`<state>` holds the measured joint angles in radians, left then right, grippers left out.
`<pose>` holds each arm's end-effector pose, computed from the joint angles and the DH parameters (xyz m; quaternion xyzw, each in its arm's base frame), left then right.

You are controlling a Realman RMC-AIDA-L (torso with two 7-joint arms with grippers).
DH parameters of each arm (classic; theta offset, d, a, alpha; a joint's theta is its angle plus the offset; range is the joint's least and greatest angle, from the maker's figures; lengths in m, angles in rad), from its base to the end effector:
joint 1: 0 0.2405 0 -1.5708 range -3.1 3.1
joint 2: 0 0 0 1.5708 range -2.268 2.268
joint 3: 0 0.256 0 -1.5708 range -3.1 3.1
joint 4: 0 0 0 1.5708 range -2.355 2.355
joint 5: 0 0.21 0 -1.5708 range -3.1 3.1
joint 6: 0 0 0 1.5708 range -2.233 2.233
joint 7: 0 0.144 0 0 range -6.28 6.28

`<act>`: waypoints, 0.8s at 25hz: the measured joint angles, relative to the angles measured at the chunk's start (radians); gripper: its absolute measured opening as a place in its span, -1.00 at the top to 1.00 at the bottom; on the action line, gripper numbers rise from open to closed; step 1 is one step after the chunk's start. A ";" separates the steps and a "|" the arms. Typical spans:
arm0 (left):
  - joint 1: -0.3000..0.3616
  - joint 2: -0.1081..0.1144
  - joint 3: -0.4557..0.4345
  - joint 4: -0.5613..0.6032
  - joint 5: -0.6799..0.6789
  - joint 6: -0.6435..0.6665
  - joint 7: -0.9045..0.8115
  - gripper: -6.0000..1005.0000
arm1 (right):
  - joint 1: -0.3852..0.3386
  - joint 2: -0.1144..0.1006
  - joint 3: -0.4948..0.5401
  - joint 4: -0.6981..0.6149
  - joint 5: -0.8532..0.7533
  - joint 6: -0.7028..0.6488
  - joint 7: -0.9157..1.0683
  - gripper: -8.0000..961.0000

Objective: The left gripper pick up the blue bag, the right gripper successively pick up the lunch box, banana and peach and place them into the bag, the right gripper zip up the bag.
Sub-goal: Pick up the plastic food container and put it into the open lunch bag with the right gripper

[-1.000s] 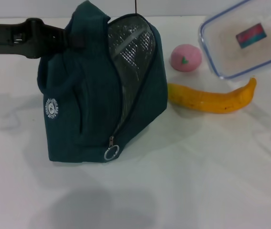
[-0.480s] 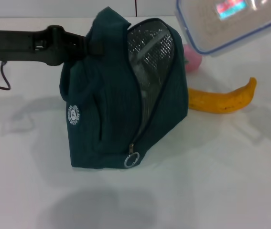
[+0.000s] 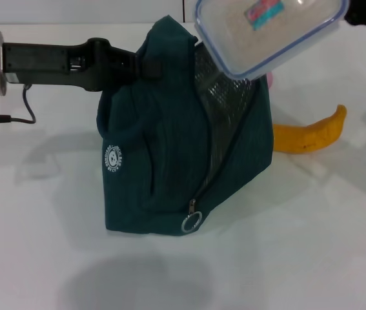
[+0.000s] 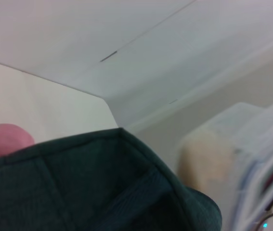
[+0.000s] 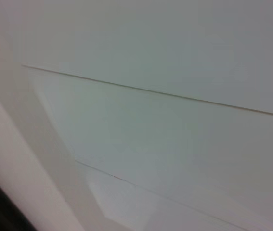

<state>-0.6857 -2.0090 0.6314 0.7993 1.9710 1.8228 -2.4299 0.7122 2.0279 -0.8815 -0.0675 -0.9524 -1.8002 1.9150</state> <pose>-0.1918 0.3571 0.0587 0.8051 0.5217 0.2736 0.0695 0.1862 0.3516 0.0259 0.5962 -0.4522 -0.6554 0.1025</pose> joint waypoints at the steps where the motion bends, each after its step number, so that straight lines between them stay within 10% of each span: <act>1: 0.000 -0.001 0.001 0.000 -0.001 0.000 0.000 0.90 | -0.001 0.000 -0.007 0.000 0.000 0.011 -0.003 0.79; 20: -0.003 -0.015 0.001 -0.053 -0.013 0.002 0.031 0.90 | -0.043 0.000 -0.180 -0.009 0.000 0.113 -0.057 0.79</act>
<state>-0.6884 -2.0239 0.6320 0.7463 1.9577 1.8246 -2.3985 0.6695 2.0279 -1.0614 -0.0764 -0.9526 -1.6867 1.8584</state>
